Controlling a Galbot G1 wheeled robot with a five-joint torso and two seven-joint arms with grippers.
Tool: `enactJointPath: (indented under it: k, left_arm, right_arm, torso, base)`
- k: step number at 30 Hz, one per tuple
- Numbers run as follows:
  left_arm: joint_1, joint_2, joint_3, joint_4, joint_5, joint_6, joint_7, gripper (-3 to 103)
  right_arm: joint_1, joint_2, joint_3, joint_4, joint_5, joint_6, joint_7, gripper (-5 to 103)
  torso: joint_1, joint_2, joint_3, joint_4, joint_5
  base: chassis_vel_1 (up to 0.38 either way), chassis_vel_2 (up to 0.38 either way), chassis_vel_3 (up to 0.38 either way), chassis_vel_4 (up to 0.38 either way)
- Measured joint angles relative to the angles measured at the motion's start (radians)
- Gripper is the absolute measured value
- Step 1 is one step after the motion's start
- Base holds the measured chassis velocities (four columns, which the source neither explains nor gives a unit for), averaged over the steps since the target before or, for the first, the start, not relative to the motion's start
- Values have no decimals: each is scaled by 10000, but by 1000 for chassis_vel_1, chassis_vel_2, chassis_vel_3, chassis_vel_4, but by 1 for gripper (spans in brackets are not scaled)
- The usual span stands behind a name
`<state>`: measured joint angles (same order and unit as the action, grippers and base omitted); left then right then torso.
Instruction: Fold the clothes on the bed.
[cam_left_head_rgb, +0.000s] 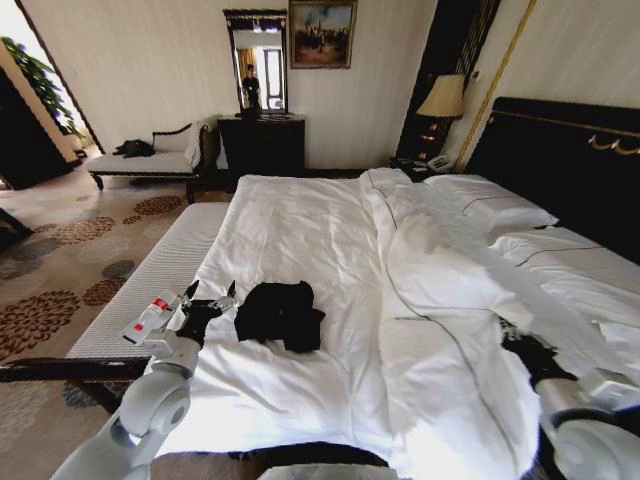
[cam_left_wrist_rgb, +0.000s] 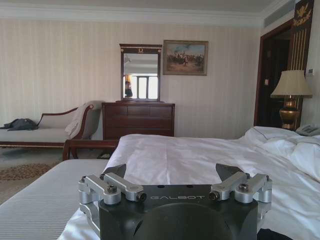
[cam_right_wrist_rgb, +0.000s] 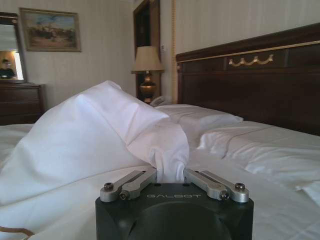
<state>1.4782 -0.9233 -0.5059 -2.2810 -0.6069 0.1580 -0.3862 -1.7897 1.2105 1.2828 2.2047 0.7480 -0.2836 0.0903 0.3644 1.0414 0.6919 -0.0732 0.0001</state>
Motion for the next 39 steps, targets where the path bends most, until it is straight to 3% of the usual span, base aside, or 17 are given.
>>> enactJointPath:
  k: [6, 9, 18, 30, 39]
  left_arm:
    - [-65, 4, 87, -21, 7, 15, -40, 100]
    - [-36, -6, 88, -23, 33, 19, -57, 100]
    - [-33, 38, 169, -6, 61, 37, -89, 100]
    - [8, 189, 149, -96, -15, 73, -143, 100]
    - [57, 198, 135, -150, -11, 93, -163, 100]
  right_arm:
    - [85, -64, 1056, -1361, -283, 483, -335, 2]
    - [274, 17, 1527, -2882, -1461, 1299, -595, 2]
    - [584, -330, 2274, -5465, -1618, 2122, -633, 2]
    - [1276, -1891, 2857, -7243, -1262, 2271, -442, 2]
    - [1323, -1743, 2873, -7826, -1321, 2353, -403, 2]
  torso:
    - [1, -1, 1, 1, 0]
    - [1, -1, 1, 0, 4]
    - [1, -1, 2, 8, 6]
    - [2, -2, 2, 9, 2]
    - [2, -2, 1, 6, 2]
  base:
    - [0, 0, 0, 0]
    - [0, 0, 0, 0]
    - [0, 0, 0, 0]
    - [0, 0, 0, 0]
    - [0, 0, 0, 0]
